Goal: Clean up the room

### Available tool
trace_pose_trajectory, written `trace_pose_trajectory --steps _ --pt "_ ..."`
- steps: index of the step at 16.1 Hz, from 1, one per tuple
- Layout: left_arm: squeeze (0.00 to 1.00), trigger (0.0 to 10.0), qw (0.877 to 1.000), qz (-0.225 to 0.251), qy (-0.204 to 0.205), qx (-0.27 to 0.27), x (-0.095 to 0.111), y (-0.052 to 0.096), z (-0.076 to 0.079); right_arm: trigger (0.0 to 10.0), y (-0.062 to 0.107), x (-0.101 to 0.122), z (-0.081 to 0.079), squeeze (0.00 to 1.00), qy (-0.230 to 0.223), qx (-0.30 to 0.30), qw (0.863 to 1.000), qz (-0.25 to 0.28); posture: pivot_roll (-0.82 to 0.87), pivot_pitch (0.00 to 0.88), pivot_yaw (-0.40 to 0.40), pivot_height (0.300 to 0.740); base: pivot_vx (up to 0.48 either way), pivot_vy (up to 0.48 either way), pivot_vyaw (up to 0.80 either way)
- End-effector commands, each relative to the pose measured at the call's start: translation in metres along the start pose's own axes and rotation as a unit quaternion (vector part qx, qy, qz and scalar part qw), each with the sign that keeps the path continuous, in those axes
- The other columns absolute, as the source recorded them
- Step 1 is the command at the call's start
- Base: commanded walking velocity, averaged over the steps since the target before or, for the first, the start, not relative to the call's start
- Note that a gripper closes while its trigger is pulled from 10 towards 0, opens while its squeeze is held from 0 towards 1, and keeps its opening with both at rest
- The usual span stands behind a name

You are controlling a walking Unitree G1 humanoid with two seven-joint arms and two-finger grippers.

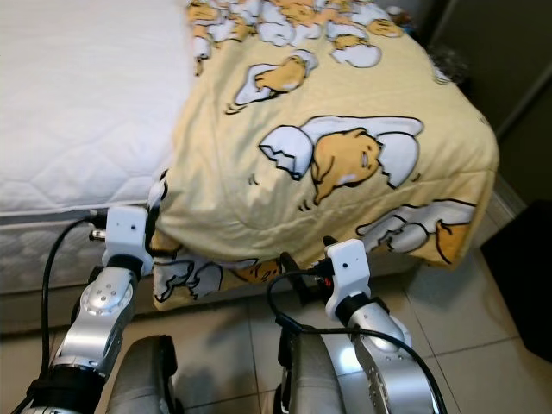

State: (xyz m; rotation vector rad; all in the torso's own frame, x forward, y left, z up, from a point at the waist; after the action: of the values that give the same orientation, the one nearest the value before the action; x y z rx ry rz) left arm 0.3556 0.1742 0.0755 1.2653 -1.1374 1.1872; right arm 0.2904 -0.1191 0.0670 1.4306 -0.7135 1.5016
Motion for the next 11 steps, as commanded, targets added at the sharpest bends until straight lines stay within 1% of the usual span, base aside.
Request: trace_pose_trajectory --steps 1,2,3,5,6,9,10,11 --pt "0.0 10.0 1.0 -0.014 -0.004 0.006 -0.007 0.004 0.001 10.0 0.002 -0.005 -0.001 0.0 -0.003 -0.001 1.0 -0.006 -0.05 0.043 -0.049 0.591 0.0 0.0 0.0" --pt "1.0 10.0 1.0 -0.023 0.012 0.007 -0.012 0.008 0.0 10.0 0.002 -0.008 -0.003 0.0 -0.005 0.002 1.0 -0.008 -0.05 0.044 -0.049 0.591 0.0 0.0 0.0" --pt "1.0 10.0 0.999 -0.031 0.02 0.006 -0.015 0.009 0.0 10.0 0.002 -0.009 -0.005 0.0 -0.006 0.004 1.0 -0.009 -0.05 0.044 -0.049 0.591 0.0 0.0 0.0" --pt "1.0 10.0 0.998 -0.053 0.003 0.018 -0.023 0.011 -0.005 10.0 0.001 -0.011 -0.009 0.0 -0.008 0.013 1.0 -0.012 -0.04 0.044 -0.053 0.591 0.0 0.0 0.0" --pt "1.0 10.0 0.998 -0.058 0.002 0.02 -0.025 0.013 -0.006 10.0 0.001 -0.011 -0.009 0.0 -0.008 0.015 1.0 -0.013 -0.04 0.044 -0.053 0.591 0.0 0.0 0.0" --pt "1.0 10.0 0.993 -0.11 0.003 0.03 -0.051 0.029 -0.01 10.0 0.001 -0.015 -0.01 0.0 -0.007 0.021 1.0 -0.019 -0.04 0.043 -0.054 0.591 0.0 0.0 0.0" --pt "1.0 10.0 0.992 -0.126 0.006 0.026 -0.059 0.035 -0.009 10.0 0.001 -0.016 -0.011 0.0 -0.007 0.022 1.0 -0.02 -0.04 0.043 -0.052 0.591 0.0 0.0 0.0" --pt "1.0 10.0 0.994 -0.112 -0.001 0.007 -0.053 0.034 -0.002 10.0 0.001 -0.015 -0.01 0.0 -0.006 0.019 1.0 -0.017 -0.04 0.042 -0.054 0.591 0.0 0.0 0.0"
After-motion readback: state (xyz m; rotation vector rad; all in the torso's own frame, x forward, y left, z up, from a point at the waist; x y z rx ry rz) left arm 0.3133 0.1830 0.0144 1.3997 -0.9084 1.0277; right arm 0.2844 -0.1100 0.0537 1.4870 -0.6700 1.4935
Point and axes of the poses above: a point about 5 cm out from each wrist's last joint towards the gripper, its own y axis pointing back from the gripper into the wrist, its own x axis along the axis of the wrist's last joint, z = x × y, the point moved 6 cm from there along -y, pointing out of the wrist towards the gripper, and after that the axes turned 11 degrees about y, right-handed, at the moved point
